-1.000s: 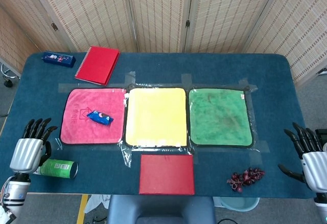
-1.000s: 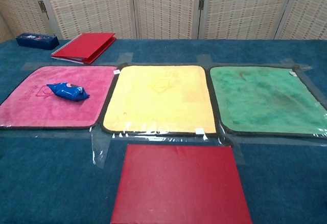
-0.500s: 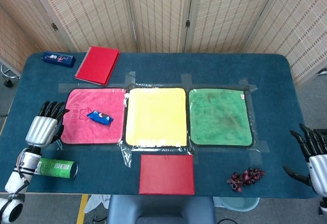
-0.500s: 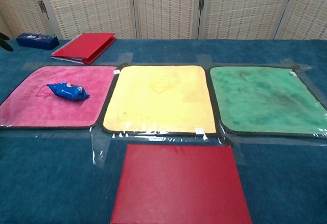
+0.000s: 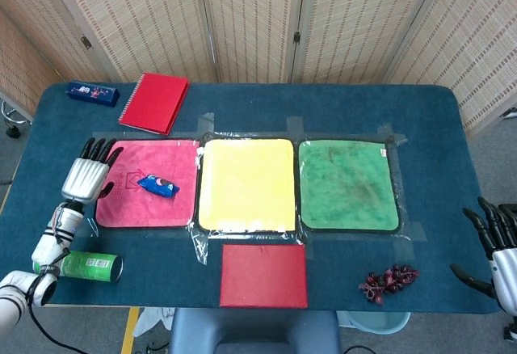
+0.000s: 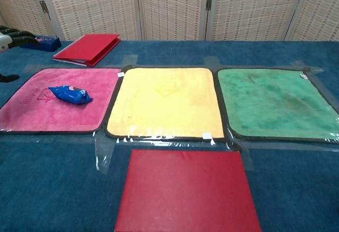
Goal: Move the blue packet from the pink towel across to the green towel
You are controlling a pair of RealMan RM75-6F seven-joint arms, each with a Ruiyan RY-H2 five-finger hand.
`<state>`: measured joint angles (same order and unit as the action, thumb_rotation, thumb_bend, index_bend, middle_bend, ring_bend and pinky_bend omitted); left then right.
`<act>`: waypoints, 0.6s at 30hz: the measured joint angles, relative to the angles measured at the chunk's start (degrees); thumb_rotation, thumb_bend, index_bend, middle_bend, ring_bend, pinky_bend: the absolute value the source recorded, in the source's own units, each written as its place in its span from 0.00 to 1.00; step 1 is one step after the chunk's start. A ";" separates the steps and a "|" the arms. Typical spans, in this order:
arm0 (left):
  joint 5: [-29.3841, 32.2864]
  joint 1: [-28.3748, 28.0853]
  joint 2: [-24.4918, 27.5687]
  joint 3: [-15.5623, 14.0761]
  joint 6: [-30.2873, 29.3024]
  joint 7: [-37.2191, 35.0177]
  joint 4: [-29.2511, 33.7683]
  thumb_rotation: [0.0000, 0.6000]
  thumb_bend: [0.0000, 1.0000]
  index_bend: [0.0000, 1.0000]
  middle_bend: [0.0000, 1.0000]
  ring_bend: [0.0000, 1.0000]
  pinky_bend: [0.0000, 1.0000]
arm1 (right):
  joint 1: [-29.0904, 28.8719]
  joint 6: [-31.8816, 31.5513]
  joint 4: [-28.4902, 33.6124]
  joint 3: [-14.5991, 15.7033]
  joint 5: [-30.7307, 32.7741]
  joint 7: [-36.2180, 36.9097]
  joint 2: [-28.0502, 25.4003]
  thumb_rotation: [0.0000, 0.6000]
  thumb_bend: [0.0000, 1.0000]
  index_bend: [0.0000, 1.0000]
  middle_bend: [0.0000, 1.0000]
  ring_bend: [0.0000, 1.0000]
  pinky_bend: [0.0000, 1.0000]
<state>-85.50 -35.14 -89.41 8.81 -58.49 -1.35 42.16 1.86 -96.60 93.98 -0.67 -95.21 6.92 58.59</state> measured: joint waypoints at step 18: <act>2.09 -6.75 -11.79 -1.84 10.20 -1.72 -19.75 1.00 0.35 0.07 0.02 0.01 0.00 | 0.13 1.15 1.00 -0.58 1.45 -1.42 -0.14 1.00 0.18 0.10 0.02 0.03 0.00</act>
<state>-83.41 -41.89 -101.20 6.97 -48.29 -3.08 22.41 1.99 -95.45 94.98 -1.25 -93.76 5.50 58.44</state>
